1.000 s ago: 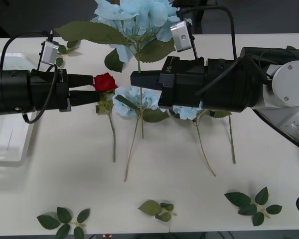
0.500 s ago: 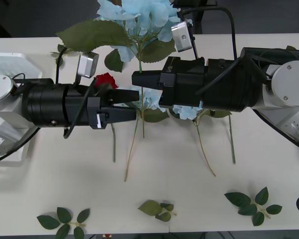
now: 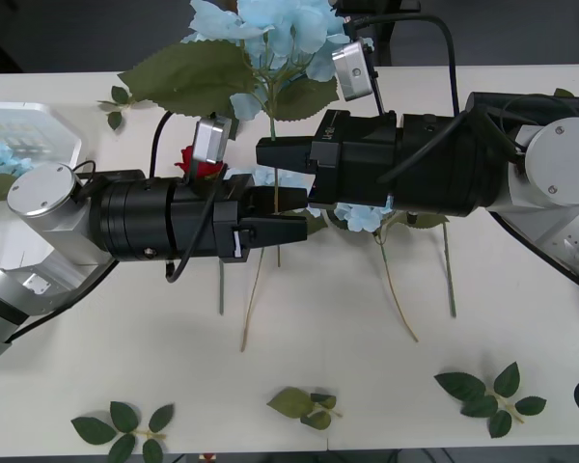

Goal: Place the red flowers into the right box and the blue flowers into the left box. If a person shows an open palm, hand one flower to the person first, then continue sorting.

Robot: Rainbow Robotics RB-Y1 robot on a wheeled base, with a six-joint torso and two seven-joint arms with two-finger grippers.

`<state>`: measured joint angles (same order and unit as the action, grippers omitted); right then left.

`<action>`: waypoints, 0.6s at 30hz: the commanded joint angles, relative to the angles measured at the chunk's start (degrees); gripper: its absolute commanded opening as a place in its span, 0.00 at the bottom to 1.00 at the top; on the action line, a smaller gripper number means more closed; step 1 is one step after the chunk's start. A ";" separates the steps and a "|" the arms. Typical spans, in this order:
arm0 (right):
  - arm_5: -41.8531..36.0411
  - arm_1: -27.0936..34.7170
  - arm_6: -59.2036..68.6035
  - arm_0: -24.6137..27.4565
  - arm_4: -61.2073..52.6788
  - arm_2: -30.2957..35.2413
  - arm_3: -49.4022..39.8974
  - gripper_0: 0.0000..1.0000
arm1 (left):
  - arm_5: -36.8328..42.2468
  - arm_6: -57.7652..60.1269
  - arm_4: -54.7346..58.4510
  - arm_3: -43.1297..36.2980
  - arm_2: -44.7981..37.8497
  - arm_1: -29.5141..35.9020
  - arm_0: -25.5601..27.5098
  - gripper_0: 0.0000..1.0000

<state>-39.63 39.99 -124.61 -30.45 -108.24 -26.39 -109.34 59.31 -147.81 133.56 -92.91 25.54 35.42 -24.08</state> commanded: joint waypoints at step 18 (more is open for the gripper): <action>0.43 4.66 0.95 -0.58 -1.27 3.01 -0.52 0.59 | -0.68 -1.60 0.91 -0.52 0.74 -1.06 -2.37 0.00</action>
<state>-39.63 40.70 -124.61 -30.44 -108.29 -25.84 -109.19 58.96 -147.81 133.57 -92.74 25.69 35.15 -24.11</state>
